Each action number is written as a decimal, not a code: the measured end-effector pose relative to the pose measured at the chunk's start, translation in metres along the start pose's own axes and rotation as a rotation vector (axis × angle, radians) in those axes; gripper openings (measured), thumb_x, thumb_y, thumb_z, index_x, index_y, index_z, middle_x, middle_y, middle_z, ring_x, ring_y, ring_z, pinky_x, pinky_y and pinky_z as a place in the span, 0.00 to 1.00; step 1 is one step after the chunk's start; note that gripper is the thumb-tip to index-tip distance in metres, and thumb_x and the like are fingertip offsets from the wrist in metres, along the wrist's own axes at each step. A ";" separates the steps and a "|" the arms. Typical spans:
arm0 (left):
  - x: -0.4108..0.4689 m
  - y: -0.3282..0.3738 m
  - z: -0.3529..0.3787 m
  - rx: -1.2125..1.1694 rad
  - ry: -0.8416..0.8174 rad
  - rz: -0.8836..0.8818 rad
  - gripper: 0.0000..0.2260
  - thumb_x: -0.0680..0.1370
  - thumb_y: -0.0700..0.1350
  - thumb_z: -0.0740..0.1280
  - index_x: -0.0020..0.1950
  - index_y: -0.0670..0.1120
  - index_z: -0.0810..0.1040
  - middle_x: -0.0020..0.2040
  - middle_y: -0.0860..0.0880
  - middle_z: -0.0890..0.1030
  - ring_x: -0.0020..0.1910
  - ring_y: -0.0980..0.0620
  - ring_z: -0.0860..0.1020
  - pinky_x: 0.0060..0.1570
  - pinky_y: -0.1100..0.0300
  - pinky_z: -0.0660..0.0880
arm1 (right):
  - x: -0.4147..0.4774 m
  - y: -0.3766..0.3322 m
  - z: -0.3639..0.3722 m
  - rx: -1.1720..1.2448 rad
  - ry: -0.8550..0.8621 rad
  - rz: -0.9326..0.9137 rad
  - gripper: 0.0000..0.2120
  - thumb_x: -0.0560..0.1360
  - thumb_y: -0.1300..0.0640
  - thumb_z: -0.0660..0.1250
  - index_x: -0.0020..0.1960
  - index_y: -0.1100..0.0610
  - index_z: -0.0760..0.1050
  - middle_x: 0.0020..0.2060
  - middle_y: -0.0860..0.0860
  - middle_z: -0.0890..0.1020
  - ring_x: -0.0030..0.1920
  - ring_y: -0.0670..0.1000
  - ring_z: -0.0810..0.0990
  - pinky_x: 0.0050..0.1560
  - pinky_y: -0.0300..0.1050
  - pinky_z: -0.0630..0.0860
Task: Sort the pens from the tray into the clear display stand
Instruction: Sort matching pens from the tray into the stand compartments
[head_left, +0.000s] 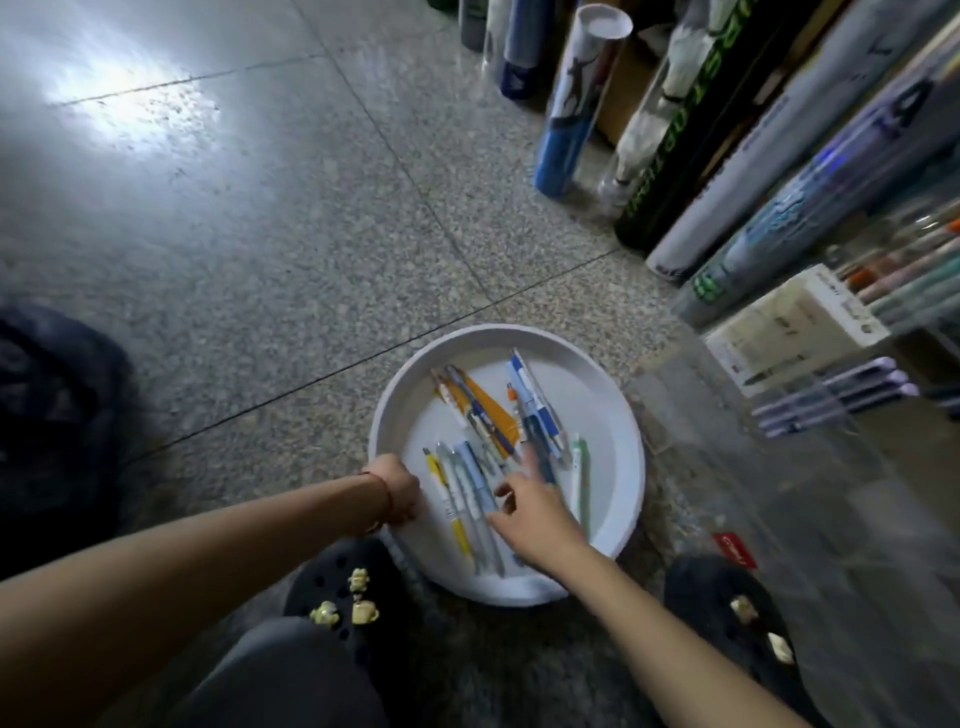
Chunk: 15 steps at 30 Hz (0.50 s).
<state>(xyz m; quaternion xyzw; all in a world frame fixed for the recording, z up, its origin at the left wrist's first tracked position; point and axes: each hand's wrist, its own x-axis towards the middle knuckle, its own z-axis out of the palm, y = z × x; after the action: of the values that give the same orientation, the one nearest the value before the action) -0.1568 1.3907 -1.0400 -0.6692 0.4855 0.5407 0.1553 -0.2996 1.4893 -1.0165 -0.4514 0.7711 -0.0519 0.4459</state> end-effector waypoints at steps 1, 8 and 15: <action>0.001 -0.004 0.004 -0.057 0.031 -0.016 0.10 0.77 0.33 0.58 0.36 0.39 0.72 0.31 0.42 0.74 0.30 0.45 0.74 0.29 0.58 0.76 | 0.001 -0.001 0.013 -0.066 0.000 0.026 0.16 0.77 0.53 0.63 0.61 0.58 0.68 0.65 0.52 0.67 0.57 0.55 0.75 0.54 0.47 0.73; 0.005 -0.006 0.019 -0.272 0.105 -0.050 0.16 0.76 0.35 0.56 0.29 0.36 0.72 0.26 0.40 0.73 0.30 0.42 0.76 0.38 0.49 0.78 | 0.005 -0.022 0.055 -0.151 0.095 0.163 0.15 0.80 0.54 0.57 0.64 0.60 0.64 0.63 0.57 0.70 0.61 0.58 0.73 0.54 0.48 0.70; -0.008 -0.002 0.025 -0.211 0.230 0.015 0.11 0.77 0.37 0.56 0.37 0.37 0.72 0.35 0.40 0.75 0.39 0.40 0.78 0.39 0.55 0.74 | 0.007 -0.011 0.051 0.099 0.070 0.136 0.10 0.80 0.52 0.56 0.48 0.58 0.71 0.52 0.58 0.78 0.51 0.56 0.76 0.37 0.43 0.62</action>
<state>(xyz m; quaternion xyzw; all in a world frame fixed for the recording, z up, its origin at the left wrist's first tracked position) -0.1692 1.4143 -1.0429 -0.7358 0.4455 0.5095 0.0235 -0.2558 1.4943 -1.0459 -0.3732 0.8116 -0.0752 0.4432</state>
